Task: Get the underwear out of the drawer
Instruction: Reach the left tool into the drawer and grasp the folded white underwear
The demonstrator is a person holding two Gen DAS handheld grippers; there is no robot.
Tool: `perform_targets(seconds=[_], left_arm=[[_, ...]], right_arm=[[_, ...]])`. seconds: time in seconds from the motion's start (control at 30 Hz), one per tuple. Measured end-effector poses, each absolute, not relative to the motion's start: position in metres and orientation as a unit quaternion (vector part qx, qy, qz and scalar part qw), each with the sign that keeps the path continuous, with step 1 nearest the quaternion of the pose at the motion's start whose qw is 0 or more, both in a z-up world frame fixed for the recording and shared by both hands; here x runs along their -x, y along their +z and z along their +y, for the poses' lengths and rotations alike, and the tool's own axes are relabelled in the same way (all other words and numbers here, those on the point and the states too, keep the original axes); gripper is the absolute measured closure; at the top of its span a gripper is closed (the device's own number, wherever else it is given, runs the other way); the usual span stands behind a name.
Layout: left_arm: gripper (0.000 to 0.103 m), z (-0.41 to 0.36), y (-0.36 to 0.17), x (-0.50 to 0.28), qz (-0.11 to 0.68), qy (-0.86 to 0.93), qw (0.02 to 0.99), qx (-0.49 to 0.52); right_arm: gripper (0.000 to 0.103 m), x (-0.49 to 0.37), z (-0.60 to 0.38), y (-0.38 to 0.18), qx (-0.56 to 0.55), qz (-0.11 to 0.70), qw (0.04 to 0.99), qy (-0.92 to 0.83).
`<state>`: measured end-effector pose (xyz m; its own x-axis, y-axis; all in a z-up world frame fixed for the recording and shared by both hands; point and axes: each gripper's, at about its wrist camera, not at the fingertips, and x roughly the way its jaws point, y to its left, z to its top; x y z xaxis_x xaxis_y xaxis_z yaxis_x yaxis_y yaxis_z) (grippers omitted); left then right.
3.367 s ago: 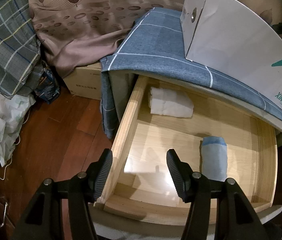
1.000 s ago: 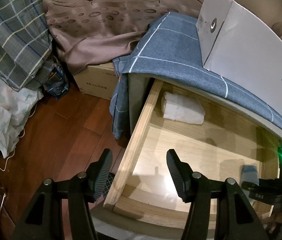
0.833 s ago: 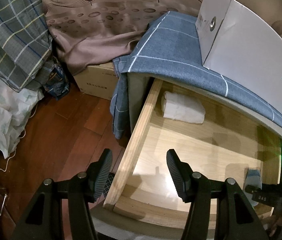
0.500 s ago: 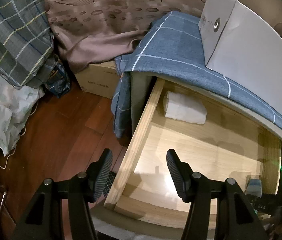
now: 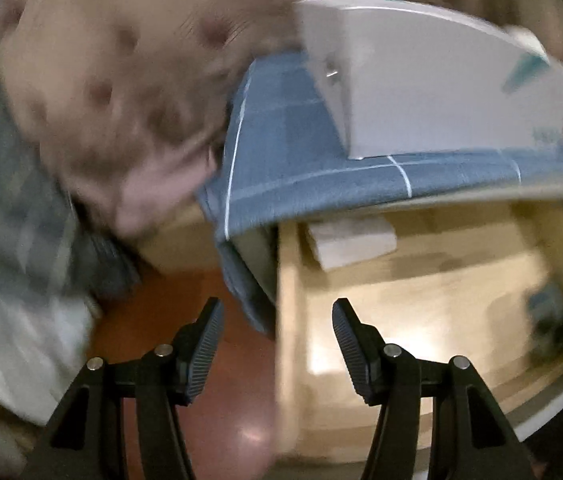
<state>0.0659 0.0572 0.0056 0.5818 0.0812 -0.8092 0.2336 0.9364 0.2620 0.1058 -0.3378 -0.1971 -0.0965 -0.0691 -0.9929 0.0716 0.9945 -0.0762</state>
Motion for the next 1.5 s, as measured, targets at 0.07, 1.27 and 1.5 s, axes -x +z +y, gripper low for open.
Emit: perform_targets(seconds=[0.07,1.27,1.5], left_arm=[[0.046,0.049,0.002,-0.064,0.441,-0.056,0.866,-0.229],[0.04,-0.029,-0.129,-0.079,0.273,-0.135,0.711,-0.634],[0.04,-0.033,-0.142,-0.091,0.268,-0.139,0.702,-0.645]], right_arm=[[0.058,-0.106,-0.338,-0.197,-0.001,0.739,0.672,-0.052],[0.057,-0.095,-0.347,-0.209,-0.012,0.73,0.682,-0.048],[0.057,-0.096,-0.349,-0.21,-0.014,0.729,0.683,-0.048]])
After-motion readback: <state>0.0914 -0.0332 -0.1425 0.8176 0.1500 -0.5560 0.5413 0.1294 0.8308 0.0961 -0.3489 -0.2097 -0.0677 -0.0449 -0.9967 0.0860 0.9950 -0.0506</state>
